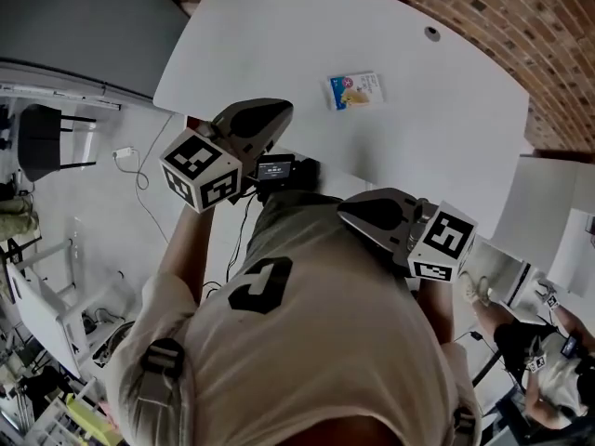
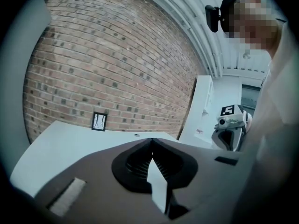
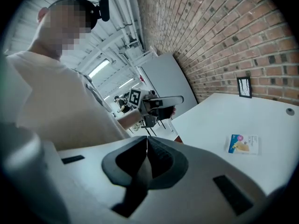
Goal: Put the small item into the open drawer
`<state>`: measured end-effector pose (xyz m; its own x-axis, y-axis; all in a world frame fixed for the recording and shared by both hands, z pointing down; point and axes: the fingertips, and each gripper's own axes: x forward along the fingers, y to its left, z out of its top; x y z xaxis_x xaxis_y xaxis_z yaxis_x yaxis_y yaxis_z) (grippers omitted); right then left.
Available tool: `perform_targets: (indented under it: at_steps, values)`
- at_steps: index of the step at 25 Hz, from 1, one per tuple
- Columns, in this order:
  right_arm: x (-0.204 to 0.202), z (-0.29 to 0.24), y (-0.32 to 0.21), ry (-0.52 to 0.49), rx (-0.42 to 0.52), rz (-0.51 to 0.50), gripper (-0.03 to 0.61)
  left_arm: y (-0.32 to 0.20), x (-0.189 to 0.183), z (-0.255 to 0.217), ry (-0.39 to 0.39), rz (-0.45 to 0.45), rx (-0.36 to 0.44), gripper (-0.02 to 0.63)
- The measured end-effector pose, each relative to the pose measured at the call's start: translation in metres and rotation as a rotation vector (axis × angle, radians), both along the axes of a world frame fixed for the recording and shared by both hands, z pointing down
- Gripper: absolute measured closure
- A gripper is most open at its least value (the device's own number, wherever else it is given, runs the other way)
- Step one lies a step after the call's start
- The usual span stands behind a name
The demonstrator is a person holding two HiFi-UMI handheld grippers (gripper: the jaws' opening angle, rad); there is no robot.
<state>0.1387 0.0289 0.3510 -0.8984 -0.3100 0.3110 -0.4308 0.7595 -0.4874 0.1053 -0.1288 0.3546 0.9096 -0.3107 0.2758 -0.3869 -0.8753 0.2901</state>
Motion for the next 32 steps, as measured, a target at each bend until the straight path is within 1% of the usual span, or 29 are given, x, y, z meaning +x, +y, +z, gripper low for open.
perform_targets:
  at_steps: [9,16,20,23,26,30,32]
  values:
    - [-0.01,0.007,-0.035,0.034,-0.059,-0.029,0.572,-0.026,-0.005,0.034,-0.051,-0.013,-0.038,0.611]
    - [-0.014,0.018,-0.057,0.066,-0.121,-0.061,0.572,-0.047,0.011,0.064,-0.089,0.011,-0.059,0.611]
    - [-0.002,0.018,-0.064,0.05,-0.124,-0.07,0.572,-0.052,0.029,0.089,-0.154,0.021,-0.074,0.611]
    - [0.012,0.018,-0.067,0.025,-0.112,-0.099,0.572,-0.057,0.042,0.116,-0.212,-0.012,-0.089,0.611]
    - [0.029,0.017,-0.064,0.011,-0.098,-0.147,0.572,-0.056,0.049,0.138,-0.263,-0.068,-0.144,0.611]
    - [0.053,0.018,-0.063,-0.006,-0.091,-0.193,0.572,-0.059,0.06,0.167,-0.299,-0.143,-0.19,0.611]
    - [0.063,0.02,-0.061,-0.007,-0.09,-0.212,0.572,-0.059,0.065,0.182,-0.312,-0.177,-0.227,0.611]
